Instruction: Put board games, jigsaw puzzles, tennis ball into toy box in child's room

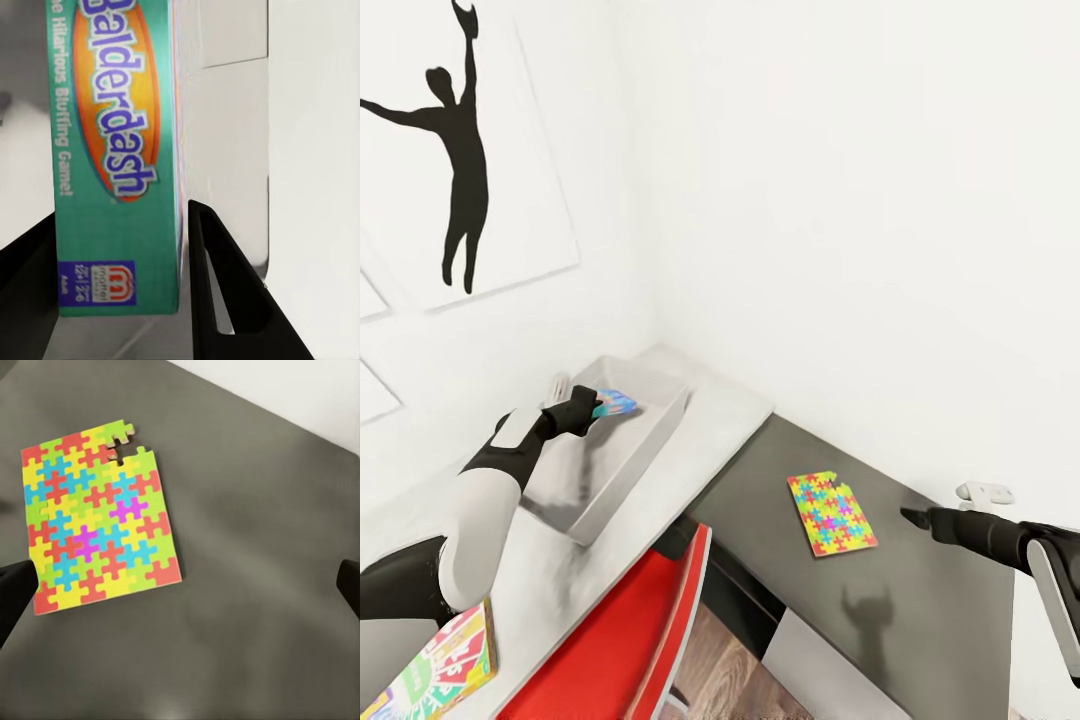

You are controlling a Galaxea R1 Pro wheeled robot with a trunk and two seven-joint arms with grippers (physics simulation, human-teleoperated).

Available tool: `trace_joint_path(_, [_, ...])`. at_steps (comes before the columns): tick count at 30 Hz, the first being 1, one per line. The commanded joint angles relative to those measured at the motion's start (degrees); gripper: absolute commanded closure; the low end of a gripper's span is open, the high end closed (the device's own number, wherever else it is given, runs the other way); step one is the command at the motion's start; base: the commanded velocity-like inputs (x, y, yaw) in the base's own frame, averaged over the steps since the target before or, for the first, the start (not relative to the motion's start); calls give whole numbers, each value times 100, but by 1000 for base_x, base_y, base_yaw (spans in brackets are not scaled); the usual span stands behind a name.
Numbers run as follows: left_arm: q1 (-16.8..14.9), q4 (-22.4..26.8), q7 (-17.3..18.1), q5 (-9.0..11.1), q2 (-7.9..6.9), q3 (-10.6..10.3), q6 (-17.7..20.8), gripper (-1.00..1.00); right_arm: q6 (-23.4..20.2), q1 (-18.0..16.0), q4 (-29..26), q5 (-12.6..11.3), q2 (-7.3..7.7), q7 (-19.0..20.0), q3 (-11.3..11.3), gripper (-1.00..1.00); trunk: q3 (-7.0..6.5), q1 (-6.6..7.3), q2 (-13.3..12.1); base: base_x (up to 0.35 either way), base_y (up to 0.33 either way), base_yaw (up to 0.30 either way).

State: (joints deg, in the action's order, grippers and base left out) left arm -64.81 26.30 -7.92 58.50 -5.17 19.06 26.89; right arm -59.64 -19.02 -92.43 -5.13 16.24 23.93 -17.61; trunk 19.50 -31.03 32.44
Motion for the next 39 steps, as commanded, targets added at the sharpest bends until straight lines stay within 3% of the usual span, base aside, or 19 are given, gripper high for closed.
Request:
trace_joint_path(1, [-4,11,-52,65,3,24,30,100,-36,-5,-3,-51,1,-20,-5,-100,18,-2,9,0,0,0])
trace_joint_path(14, [-5,11,-52,56,-4,19,46,100,-36,-10,-5,-39,4,-18,-17,-100,140,-2,9,0,0,0])
trace_joint_path(26, [-9,15,-44,68,17,19,55,100,-36,-479,-12,-72,23,-8,-98,-100,252,-2,9,0,0,0])
trace_joint_path(39, [-89,36,39,81,24,19,81,100,-36,-523,-12,-93,-5,160,-91,-100,374,-2,9,0,0,0])
